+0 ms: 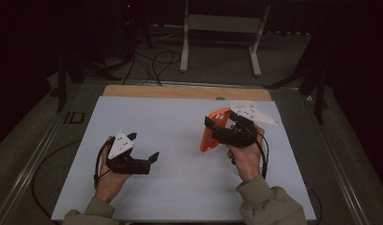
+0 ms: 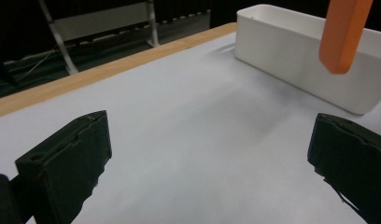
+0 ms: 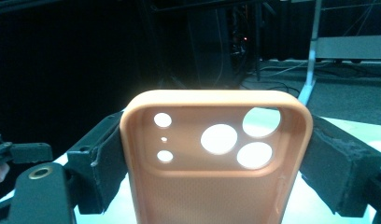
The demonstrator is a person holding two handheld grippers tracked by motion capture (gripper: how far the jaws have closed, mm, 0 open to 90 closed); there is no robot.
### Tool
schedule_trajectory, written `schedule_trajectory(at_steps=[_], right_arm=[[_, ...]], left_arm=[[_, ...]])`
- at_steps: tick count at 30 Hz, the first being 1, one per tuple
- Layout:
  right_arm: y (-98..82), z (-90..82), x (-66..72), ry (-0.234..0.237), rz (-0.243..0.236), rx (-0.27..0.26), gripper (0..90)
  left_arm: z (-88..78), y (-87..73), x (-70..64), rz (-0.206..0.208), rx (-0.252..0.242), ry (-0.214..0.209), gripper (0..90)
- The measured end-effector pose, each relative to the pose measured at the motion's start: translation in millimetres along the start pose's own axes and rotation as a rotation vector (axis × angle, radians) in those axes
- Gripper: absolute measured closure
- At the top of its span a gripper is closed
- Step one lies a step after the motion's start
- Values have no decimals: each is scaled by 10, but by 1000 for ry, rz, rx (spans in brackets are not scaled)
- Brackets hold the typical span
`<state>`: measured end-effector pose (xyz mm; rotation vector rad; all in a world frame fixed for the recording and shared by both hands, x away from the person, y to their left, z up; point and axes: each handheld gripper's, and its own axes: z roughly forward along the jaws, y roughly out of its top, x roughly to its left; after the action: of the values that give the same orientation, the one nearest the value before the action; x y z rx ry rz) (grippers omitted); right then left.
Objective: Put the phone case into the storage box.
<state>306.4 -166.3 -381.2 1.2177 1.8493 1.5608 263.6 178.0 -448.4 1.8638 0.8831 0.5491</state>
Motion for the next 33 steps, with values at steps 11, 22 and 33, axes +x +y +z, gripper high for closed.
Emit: schedule_trajectory(at_steps=[11,22,33], right_arm=[[19,-37,-108,-31,-10,-7,153],[45,-49,-194,-64,-31,-10,153],[92,-77,-307,-94,-30,-25,153]], left_arm=[[-71,-135,60,-23,6,-11,4],[-143,-314,126,-36,2,-8,3],[-285,-533,183,-74,-28,-1,2]])
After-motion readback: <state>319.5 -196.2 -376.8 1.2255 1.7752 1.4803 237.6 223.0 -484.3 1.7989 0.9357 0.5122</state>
